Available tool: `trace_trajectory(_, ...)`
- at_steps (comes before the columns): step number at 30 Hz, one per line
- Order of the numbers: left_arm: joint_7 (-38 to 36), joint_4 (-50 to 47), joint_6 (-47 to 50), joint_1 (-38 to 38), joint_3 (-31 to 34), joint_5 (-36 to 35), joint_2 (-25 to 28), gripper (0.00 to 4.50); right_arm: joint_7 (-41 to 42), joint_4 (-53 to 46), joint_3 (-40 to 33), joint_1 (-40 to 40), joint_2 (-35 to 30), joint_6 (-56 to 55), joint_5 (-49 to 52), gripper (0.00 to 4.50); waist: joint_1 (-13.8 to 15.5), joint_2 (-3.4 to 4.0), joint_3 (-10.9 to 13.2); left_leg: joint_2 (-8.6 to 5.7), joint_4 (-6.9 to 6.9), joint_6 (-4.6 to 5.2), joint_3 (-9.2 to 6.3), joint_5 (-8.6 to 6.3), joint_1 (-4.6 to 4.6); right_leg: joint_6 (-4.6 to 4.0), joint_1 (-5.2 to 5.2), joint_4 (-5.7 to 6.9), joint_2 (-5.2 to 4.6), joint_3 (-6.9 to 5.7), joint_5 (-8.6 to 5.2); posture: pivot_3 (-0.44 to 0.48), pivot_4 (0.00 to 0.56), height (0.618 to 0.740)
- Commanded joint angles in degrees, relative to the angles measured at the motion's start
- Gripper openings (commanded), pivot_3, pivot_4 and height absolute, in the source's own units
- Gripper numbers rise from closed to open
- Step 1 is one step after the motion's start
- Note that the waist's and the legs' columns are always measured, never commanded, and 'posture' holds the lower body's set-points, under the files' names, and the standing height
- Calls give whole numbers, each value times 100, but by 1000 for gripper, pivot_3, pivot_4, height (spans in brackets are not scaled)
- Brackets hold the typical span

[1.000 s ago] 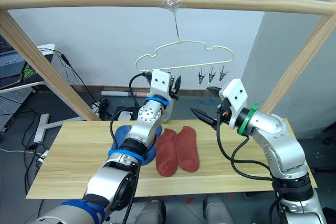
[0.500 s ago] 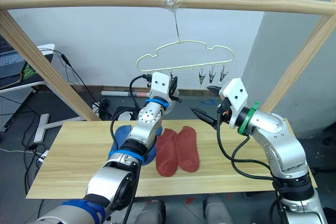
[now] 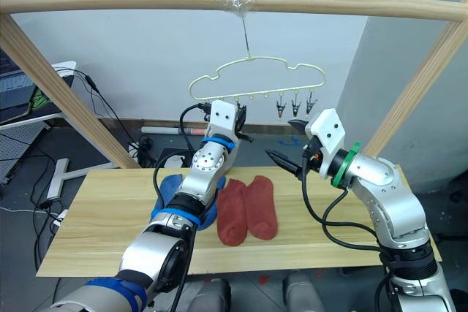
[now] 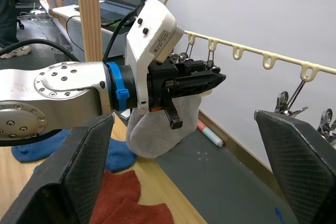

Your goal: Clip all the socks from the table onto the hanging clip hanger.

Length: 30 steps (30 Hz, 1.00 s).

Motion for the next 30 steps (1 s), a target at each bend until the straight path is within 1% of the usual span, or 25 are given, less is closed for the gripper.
trace_trajectory(1,19,-190,-134,-164,31,19,-19,1905,6,-139,-84,-43,-28,-43,88,4500,1,0,0,0,0,0,0,0,0,0,0,0,0,0,0,-48,157,740)
trace_trajectory(2,27,-196,-122,-166,37,11,-27,2195,6,-140,-83,-45,-28,-41,87,4500,1,0,0,0,0,0,0,0,0,0,0,0,0,0,0,-48,157,740)
trace_trajectory(24,5,-287,-67,-286,146,-87,-100,2195,1,-86,-93,-44,-30,-51,68,4500,1,0,0,0,0,0,0,0,0,0,0,0,0,0,0,-46,157,740)
trace_trajectory(27,-48,-324,-80,-251,153,-114,-107,1613,-10,-99,-97,-32,-27,-40,73,4500,1,0,0,0,0,0,0,0,0,0,0,1,0,0,0,-46,156,740)
trace_trajectory(30,-76,-325,-77,-246,163,-117,-112,764,-14,-85,-100,-36,-21,-43,73,4500,1,0,0,0,0,0,0,0,0,0,0,1,0,0,0,-46,156,740)
